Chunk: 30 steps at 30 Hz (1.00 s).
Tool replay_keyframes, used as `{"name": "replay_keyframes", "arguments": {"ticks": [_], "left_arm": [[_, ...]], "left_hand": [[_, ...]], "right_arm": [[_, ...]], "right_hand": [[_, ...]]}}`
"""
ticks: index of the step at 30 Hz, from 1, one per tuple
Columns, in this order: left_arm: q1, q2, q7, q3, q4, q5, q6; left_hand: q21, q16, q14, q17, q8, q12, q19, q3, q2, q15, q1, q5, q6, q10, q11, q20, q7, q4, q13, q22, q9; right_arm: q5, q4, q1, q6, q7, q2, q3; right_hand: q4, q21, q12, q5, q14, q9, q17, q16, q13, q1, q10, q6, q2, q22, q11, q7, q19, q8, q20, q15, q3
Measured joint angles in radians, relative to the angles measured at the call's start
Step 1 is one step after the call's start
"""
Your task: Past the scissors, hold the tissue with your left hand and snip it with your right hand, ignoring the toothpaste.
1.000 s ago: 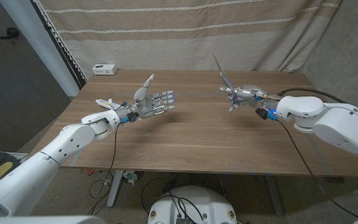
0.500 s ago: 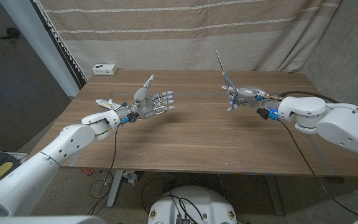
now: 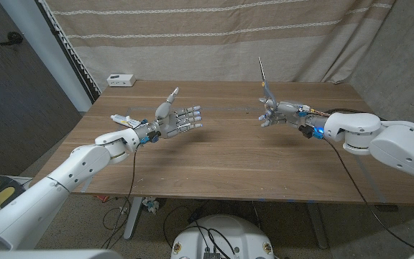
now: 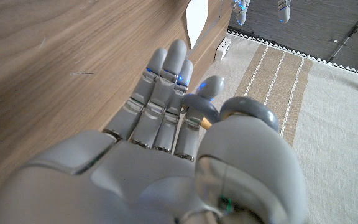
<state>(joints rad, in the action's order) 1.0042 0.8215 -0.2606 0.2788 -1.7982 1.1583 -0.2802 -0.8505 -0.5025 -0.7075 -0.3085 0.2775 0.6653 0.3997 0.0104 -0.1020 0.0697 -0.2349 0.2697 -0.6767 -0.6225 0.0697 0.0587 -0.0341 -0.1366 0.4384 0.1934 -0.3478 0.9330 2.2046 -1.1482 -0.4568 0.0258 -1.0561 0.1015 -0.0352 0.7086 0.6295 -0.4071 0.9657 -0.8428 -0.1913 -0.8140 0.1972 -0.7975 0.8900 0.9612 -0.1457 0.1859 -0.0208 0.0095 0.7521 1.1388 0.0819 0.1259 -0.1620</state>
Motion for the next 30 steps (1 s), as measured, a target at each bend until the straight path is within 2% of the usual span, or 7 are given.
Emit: {"name": "replay_keyframes", "arguments": {"ticks": [6, 17, 20, 23, 24, 25, 30], "left_arm": [[0.002, 0.0, 0.006, 0.001, -0.004, 0.0, 0.0], [0.001, 0.0, 0.012, 0.007, -0.012, -0.005, 0.0], [0.0, 0.0, 0.013, 0.008, -0.014, -0.006, 0.0], [-0.001, 0.0, 0.013, 0.009, -0.016, -0.007, 0.0], [-0.001, 0.0, 0.013, 0.009, -0.016, -0.007, 0.0], [-0.002, 0.001, 0.013, 0.009, -0.016, -0.008, 0.0], [-0.002, 0.001, 0.013, 0.01, -0.017, -0.008, 0.0]], "left_hand": [[0.001, 0.0, 0.0, 0.0, 0.0, 0.0, 0.0, 0.0, 0.0, 0.0, 0.0, -0.001, 0.0, -0.005, -0.005, 0.0, 0.0, 0.0, 0.005, 0.0, 0.0], [0.004, 0.0, -0.008, 0.0, 0.0, 0.0, 0.0, 0.0, 0.004, 0.0, -0.004, -0.004, 0.0, -0.016, -0.006, 0.0, 0.0, 0.0, 0.009, 0.0, 0.0], [0.004, 0.0, -0.007, 0.0, 0.0, 0.0, 0.0, 0.0, -0.002, 0.0, -0.009, -0.004, 0.0, -0.016, -0.006, 0.0, 0.0, 0.0, 0.009, 0.0, 0.0], [0.004, 0.0, -0.007, 0.0, 0.0, 0.0, 0.0, -0.002, -0.001, 0.0, -0.009, -0.004, 0.0, -0.016, -0.006, 0.0, 0.0, 0.002, 0.009, 0.0, 0.0], [0.004, 0.0, -0.007, 0.0, 0.0, 0.0, 0.0, -0.003, -0.001, 0.0, -0.009, -0.004, 0.0, -0.016, -0.006, 0.0, 0.0, 0.003, 0.009, 0.0, 0.0], [0.004, 0.0, -0.007, 0.0, 0.0, 0.0, 0.0, -0.003, -0.001, 0.0, -0.009, -0.004, 0.0, -0.016, -0.006, 0.0, 0.0, 0.003, 0.009, 0.0, 0.0], [0.008, 0.0, -0.007, 0.0, 0.0, 0.0, 0.0, -0.003, -0.001, 0.0, -0.009, -0.004, 0.0, -0.016, -0.006, 0.0, 0.0, 0.003, 0.014, 0.0, 0.0]], "right_arm": [[0.028, -0.015, -0.015, 0.023, -0.015, -0.007, -0.009], [0.065, -0.033, -0.05, 0.063, -0.046, -0.019, -0.034], [0.073, -0.036, -0.057, 0.071, -0.054, -0.021, -0.04], [0.08, -0.038, -0.062, 0.076, -0.062, -0.023, -0.044], [0.082, -0.041, -0.065, 0.079, -0.067, -0.024, -0.046], [0.085, -0.042, -0.066, 0.082, -0.073, -0.025, -0.047], [0.09, -0.049, -0.066, 0.091, -0.105, -0.032, -0.048]], "right_hand": [[0.033, -0.024, -0.072, -0.004, -0.007, 0.19, 0.001, 0.06, -0.002, -0.045, 0.0, -0.016, 0.012, 0.0, -0.021, 0.02, -0.05, 0.01, -0.02, 0.014, -0.005], [0.043, -0.047, -0.12, -0.004, -0.1, 0.333, 0.002, 0.141, 0.0, -0.04, -0.007, -0.023, 0.029, 0.0, -0.028, 0.025, -0.108, 0.003, -0.066, -0.008, -0.027], [0.043, -0.051, -0.127, -0.004, -0.103, 0.307, -0.002, 0.147, 0.001, -0.027, -0.006, -0.015, 0.043, 0.0, -0.029, 0.016, -0.113, 0.011, -0.071, -0.012, -0.039], [0.04, -0.059, -0.15, -0.004, -0.129, 0.207, -0.007, 0.166, 0.005, -0.008, -0.031, -0.044, 0.061, 0.0, -0.02, -0.002, -0.126, 0.053, -0.085, -0.019, -0.057], [0.039, -0.066, -0.161, -0.005, -0.143, 0.162, -0.009, 0.175, 0.005, 0.001, -0.049, -0.062, 0.07, 0.0, -0.016, -0.001, -0.134, 0.064, -0.092, -0.023, -0.065], [0.039, -0.072, -0.173, -0.011, -0.157, 0.121, -0.011, 0.185, 0.005, 0.01, -0.068, -0.079, 0.079, 0.0, -0.011, -0.001, -0.14, 0.101, -0.099, -0.027, -0.07], [0.031, -0.105, -0.216, -0.02, -0.236, 0.006, -0.009, 0.242, 0.015, 0.053, -0.154, -0.173, 0.109, -0.005, 0.013, 0.011, -0.187, 0.166, -0.145, -0.046, -0.091]]}}
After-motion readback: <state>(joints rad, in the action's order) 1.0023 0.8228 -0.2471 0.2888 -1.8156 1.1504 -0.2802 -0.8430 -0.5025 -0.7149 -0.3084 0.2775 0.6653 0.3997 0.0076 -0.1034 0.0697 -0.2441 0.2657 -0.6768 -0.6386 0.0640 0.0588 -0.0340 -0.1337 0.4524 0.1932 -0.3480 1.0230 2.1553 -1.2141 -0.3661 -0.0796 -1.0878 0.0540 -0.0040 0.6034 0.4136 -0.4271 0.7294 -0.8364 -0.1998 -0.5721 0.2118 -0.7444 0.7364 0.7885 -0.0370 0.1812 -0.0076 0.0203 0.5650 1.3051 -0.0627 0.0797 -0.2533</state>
